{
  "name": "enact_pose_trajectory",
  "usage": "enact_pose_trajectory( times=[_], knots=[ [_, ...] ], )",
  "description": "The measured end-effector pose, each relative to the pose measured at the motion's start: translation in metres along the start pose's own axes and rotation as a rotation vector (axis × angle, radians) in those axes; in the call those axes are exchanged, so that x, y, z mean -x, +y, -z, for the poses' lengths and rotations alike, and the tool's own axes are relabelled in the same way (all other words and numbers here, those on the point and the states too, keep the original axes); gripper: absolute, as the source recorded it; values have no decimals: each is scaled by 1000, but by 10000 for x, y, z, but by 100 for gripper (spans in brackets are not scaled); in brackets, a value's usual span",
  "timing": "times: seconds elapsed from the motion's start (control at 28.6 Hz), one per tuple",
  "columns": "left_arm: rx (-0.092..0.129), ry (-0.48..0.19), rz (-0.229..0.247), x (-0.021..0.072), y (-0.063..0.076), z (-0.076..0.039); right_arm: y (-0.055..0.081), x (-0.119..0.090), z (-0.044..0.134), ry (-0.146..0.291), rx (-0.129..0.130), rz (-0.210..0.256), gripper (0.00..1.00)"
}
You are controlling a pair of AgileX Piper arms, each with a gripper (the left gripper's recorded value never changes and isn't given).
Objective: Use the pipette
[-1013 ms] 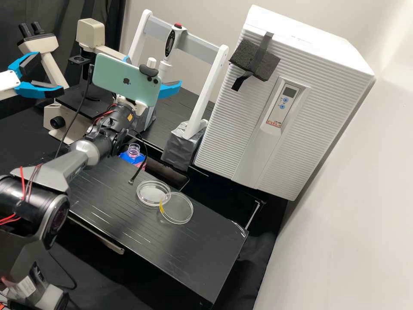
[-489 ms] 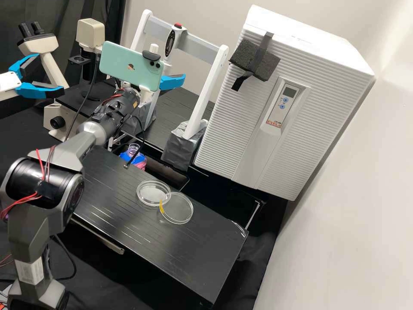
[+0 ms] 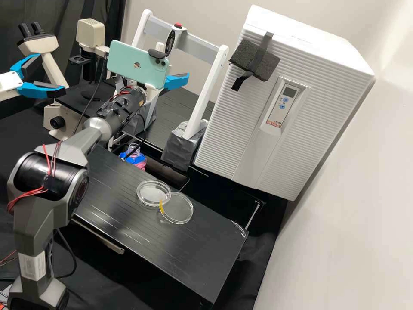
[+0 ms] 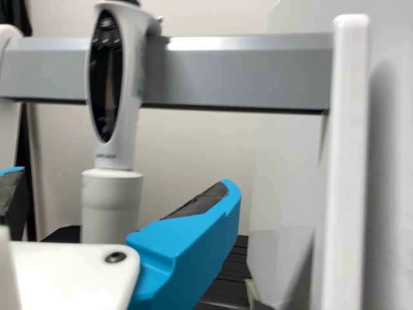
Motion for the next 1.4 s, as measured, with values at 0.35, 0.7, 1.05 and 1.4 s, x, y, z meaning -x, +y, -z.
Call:
enact_pose_trajectory(
  times=[0.35, 0.7, 1.05, 1.4],
  knots=[
    [0, 0, 0, 0, 0, 0, 28, -32, 29, -6, 18, 2, 0],
    [0, 0, 0, 0, 0, 0, -39, -89, -29, -26, 26, 15, 0],
    [0, 0, 0, 0, 0, 0, -109, -130, -79, -50, 14, 40, 0],
    [0, 0, 1, -1, -3, 0, -97, -133, -66, -47, 13, 37, 0]
  ],
)
